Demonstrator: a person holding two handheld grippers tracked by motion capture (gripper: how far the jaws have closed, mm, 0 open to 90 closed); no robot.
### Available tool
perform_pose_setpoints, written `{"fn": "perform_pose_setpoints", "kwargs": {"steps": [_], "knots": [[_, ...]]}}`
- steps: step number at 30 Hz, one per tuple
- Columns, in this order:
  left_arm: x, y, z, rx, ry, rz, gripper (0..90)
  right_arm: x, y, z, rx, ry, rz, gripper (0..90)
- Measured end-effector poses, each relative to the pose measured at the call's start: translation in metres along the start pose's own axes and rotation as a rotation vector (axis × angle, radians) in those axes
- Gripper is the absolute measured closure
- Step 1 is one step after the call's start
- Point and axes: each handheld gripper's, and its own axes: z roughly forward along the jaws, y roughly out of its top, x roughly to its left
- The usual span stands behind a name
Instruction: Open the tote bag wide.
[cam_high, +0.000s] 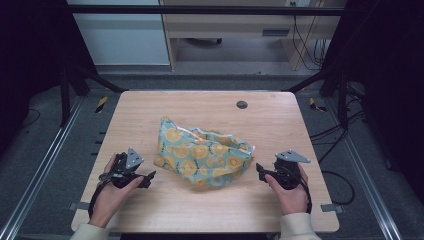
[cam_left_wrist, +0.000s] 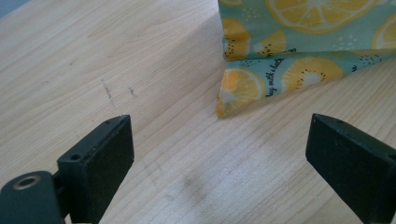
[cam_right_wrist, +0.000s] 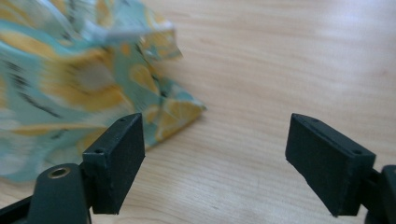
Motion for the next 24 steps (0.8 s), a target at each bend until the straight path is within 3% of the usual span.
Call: {"fn": "perform_pose_setpoints", "kwargs": {"steps": [2,3,8,10,15,16,21,24], "knots": [[-0.001,0.000,0.001,-0.001,-0.006,-0.012,7.4,0.002,0.004,-0.003,-0.009,-0.002,-0.010,20.2],[0.000,0.000,0.001,0.016,-0.015,-0.006,7.3,0.009,0.013,-0.010,-0.022,0.012,-0.044,23.2],[-0.001,0.000,0.001,0.022,-0.021,-0.005,7.2,0.023,0.032,-0.021,-0.036,0.030,-0.112,25.0],[-0.002,0.000,0.001,0.026,-0.022,-0.004,7.2,0.038,0.051,-0.025,-0.037,0.061,-0.183,27.8],[-0.001,0.001,0.003,0.023,-0.026,-0.011,7.2,0.056,0.073,-0.023,-0.033,0.121,-0.247,32.1],[-0.001,0.000,0.003,0.021,-0.028,-0.014,7.2,0.065,0.084,-0.019,-0.021,0.155,-0.267,33.7],[-0.001,0.001,0.005,0.021,-0.034,-0.016,7.2,0.080,0.105,-0.009,0.003,0.182,-0.334,31.9],[-0.002,0.001,0.005,0.027,-0.041,-0.022,7.1,0.083,0.112,0.001,0.027,0.200,-0.341,30.2]]}}
